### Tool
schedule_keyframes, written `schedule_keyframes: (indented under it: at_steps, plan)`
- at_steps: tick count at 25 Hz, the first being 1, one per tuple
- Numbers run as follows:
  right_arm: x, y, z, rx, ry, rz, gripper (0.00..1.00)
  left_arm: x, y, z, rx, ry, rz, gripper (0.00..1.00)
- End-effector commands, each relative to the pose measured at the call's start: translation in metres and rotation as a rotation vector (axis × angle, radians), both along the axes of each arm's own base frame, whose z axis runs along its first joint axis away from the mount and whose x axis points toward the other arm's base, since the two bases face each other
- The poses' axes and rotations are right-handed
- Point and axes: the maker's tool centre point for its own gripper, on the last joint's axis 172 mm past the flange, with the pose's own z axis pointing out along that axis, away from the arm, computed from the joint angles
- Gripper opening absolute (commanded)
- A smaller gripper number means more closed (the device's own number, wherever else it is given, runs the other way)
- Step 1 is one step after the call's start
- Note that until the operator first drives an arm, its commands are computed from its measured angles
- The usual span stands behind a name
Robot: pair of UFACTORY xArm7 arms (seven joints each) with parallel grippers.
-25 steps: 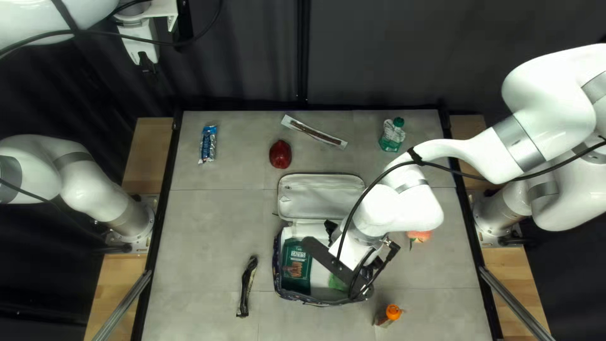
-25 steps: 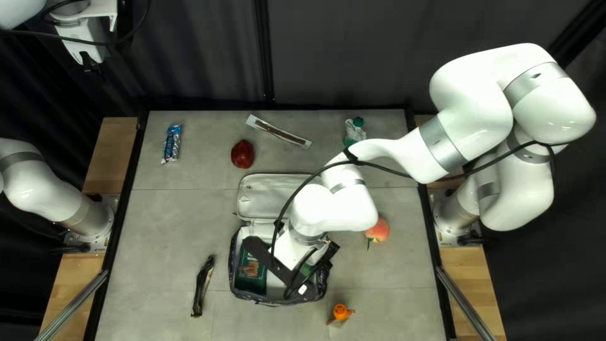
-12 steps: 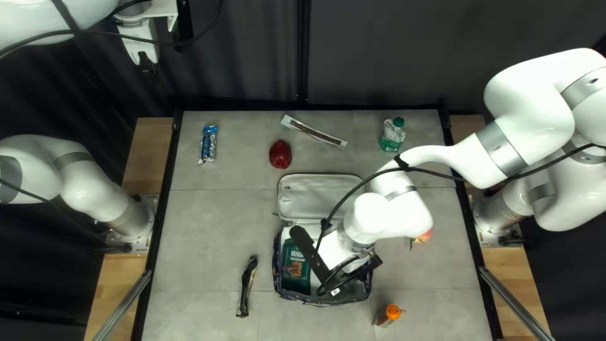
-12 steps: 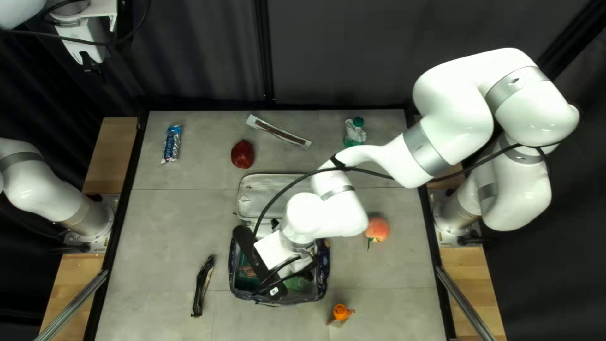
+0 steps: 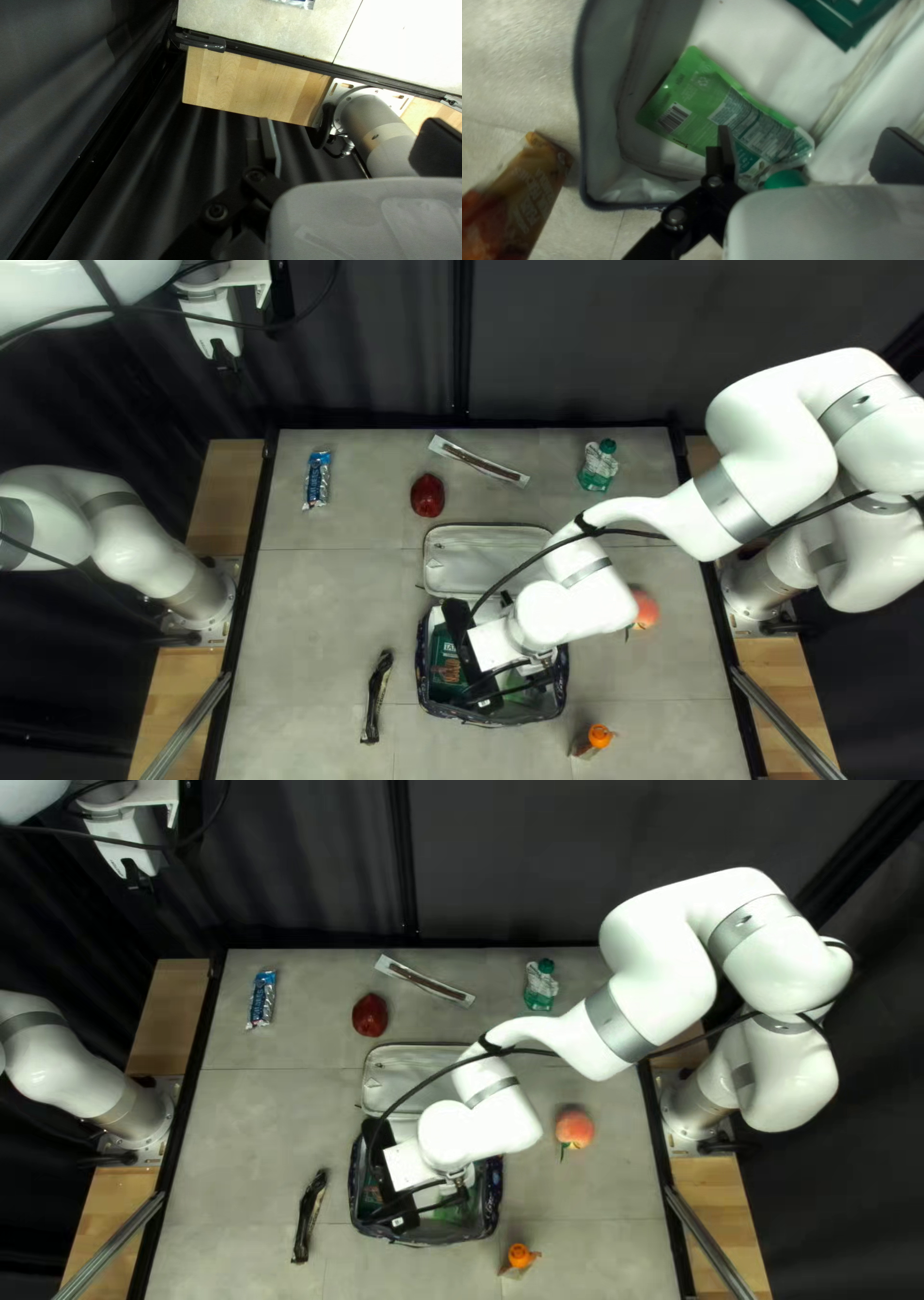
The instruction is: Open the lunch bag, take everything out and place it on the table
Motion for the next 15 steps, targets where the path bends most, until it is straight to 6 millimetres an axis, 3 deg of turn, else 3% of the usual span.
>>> schedule_keyframes:
  at_steps: [1,7,8,9,10,15]
  plan:
    - [-0.016,-0.014,-0.009,0.025,0.016,-0.037,1.0,0.0,0.0,0.0,0.0,0.0,0.0,1.0]
    - [-0.029,-0.008,-0.012,0.038,0.032,-0.052,1.0,0.0,0.0,0.0,0.0,0.0,0.0,1.0]
    - [-0.03,-0.008,-0.012,0.036,0.035,-0.053,0.94,0.0,0.0,0.0,0.0,0.0,0.0,1.0]
    - [-0.031,-0.007,-0.011,0.034,0.036,-0.054,0.25,0.0,0.0,0.0,0.0,0.0,0.0,1.0]
    - [-0.032,-0.007,-0.009,0.027,0.039,-0.058,0.0,0.0,0.0,0.0,0.0,0.0,0.0,1.0]
    - [-0.033,-0.006,-0.008,0.024,0.04,-0.06,0.0,0.0,0.0,0.0,0.0,0.0,0.0,1.0]
